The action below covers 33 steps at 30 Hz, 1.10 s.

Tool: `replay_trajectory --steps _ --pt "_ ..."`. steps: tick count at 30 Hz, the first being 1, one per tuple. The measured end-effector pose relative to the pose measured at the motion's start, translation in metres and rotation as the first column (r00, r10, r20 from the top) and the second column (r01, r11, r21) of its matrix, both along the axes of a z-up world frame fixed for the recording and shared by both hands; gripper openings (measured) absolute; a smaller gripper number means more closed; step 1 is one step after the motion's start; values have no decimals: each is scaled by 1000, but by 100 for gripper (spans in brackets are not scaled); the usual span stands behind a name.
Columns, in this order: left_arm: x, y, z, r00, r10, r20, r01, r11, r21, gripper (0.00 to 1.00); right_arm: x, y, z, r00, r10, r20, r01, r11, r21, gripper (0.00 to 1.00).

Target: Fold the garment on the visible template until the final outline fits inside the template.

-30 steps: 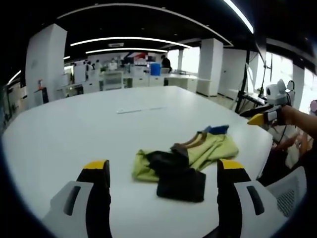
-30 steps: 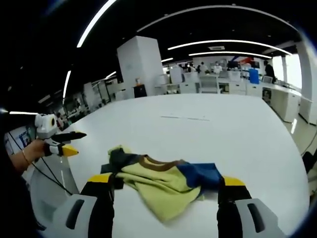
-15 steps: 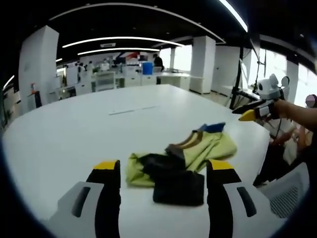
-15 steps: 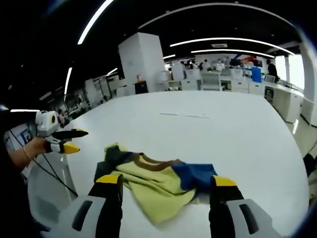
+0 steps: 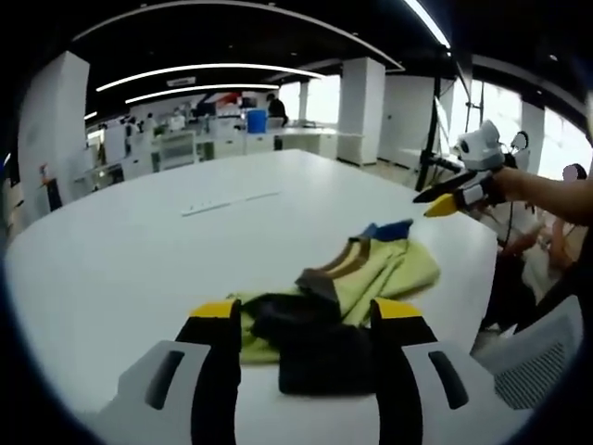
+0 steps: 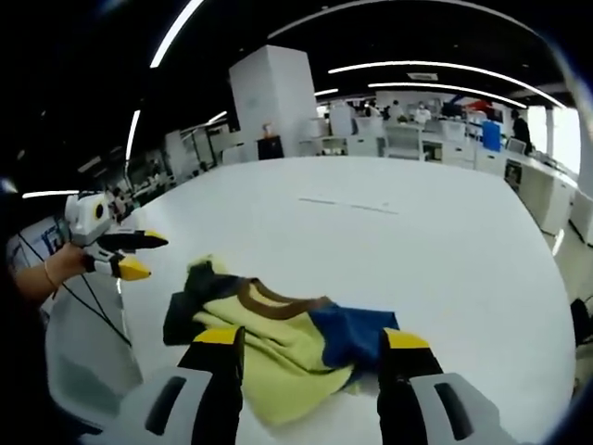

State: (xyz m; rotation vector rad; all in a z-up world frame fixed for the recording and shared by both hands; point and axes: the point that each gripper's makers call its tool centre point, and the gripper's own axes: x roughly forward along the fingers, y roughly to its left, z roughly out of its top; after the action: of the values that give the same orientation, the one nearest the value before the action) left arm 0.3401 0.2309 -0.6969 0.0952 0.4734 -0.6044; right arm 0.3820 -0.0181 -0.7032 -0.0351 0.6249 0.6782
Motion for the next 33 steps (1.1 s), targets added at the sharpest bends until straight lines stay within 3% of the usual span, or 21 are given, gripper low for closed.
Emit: replay_trajectory --steps 14,33 --pt "23 -19 -18 998 -41 -46 40 999 -20 49 25 0 -32 997 46 -62 -51 996 -71 44" --pt "37 -41 -55 980 -134 -149 137 991 10 27 38 0 -58 990 79 -119 -94 987 -128 25"
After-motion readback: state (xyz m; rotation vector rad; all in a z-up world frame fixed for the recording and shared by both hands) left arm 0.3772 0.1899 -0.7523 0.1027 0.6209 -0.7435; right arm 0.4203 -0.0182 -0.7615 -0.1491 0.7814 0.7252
